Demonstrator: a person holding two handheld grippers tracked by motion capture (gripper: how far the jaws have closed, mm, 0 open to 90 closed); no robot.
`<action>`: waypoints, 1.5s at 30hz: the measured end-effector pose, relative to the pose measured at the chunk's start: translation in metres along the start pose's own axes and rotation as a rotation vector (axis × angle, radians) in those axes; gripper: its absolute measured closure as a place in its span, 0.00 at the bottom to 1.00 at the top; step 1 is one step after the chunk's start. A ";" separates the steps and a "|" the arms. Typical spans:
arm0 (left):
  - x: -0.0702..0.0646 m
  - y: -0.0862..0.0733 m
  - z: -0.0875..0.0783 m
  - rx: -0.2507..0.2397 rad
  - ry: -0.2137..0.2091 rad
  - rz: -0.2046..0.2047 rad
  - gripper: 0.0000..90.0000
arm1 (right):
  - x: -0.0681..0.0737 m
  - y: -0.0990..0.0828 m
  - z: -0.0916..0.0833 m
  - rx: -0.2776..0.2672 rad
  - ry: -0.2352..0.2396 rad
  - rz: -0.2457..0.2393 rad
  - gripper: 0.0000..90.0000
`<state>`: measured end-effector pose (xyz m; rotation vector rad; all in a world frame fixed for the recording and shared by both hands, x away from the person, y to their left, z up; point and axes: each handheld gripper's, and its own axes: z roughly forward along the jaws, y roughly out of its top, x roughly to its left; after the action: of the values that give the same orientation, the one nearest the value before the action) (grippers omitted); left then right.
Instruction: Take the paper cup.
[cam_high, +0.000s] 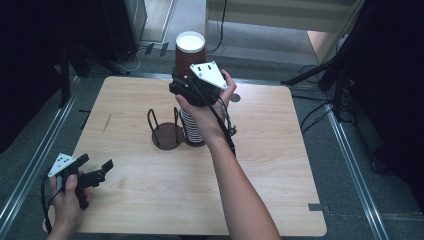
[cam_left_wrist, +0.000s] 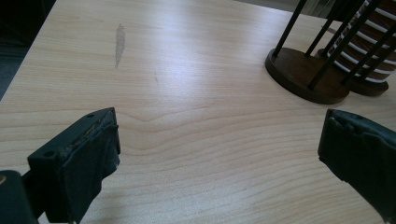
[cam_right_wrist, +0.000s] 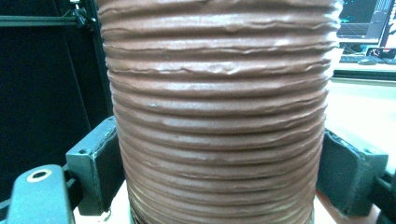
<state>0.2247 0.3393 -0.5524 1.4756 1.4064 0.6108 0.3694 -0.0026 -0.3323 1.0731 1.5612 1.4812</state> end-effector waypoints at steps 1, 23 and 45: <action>0.000 0.000 0.000 0.000 0.000 0.000 0.00 | 0.000 0.000 0.000 0.000 0.000 0.000 0.16; 0.000 0.000 0.000 -0.004 -0.003 0.000 0.00 | -0.006 0.019 -0.011 -0.043 -0.007 -0.001 0.16; 0.000 0.000 0.000 -0.004 -0.005 0.002 0.00 | -0.013 0.032 -0.022 -0.074 -0.004 0.002 0.16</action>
<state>0.2247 0.3395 -0.5524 1.4740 1.3995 0.6109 0.3575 -0.0231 -0.2995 1.0346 1.4910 1.5254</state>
